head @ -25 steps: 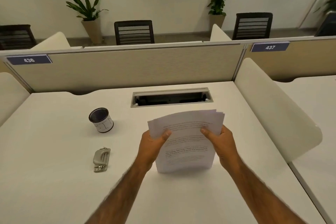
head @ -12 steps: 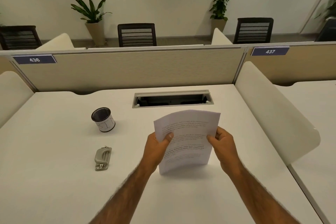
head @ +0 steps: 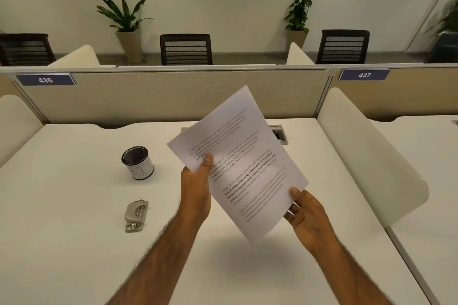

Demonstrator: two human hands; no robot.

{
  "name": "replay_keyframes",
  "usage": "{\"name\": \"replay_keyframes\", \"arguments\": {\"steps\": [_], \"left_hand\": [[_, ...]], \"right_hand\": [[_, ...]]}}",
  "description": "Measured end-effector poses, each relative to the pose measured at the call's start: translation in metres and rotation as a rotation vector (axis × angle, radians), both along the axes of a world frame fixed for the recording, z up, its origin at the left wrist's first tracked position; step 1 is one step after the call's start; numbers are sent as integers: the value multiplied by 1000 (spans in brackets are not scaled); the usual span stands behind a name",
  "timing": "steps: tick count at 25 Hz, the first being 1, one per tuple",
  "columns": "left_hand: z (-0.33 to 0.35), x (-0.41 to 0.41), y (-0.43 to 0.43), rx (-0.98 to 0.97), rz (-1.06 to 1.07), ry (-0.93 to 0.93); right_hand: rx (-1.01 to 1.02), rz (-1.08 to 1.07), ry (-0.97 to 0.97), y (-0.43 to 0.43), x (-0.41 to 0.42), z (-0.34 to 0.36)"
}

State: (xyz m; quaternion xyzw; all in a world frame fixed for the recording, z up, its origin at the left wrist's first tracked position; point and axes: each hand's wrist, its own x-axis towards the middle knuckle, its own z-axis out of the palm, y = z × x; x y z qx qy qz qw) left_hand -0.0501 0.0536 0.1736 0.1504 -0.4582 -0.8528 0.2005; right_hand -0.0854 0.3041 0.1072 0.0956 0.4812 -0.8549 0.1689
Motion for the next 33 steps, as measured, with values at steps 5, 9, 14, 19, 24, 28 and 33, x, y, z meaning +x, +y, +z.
{"name": "replay_keyframes", "arguments": {"steps": [5,9,14,19,24,28,33], "left_hand": [[-10,10,8,0,-31,-10],[-22,25,-51,-97,-167,-46],[-32,37,-71,-375,-429,-278],[-36,30,-48,-479,-207,-243],[-74,45,-50,-531,-165,-280],[-104,56,-32,-553,-161,-404],[-77,43,-43,-617,-94,-301]], "right_hand": [[-63,4,155,-18,4,11],[272,-44,265,8,-9,30],[521,84,362,10,-10,38],[555,-7,368,-9,-10,36],[609,107,346,-2,-3,10],[718,110,303,-3,14,-19],[690,3,355,1,-4,-1]]}}
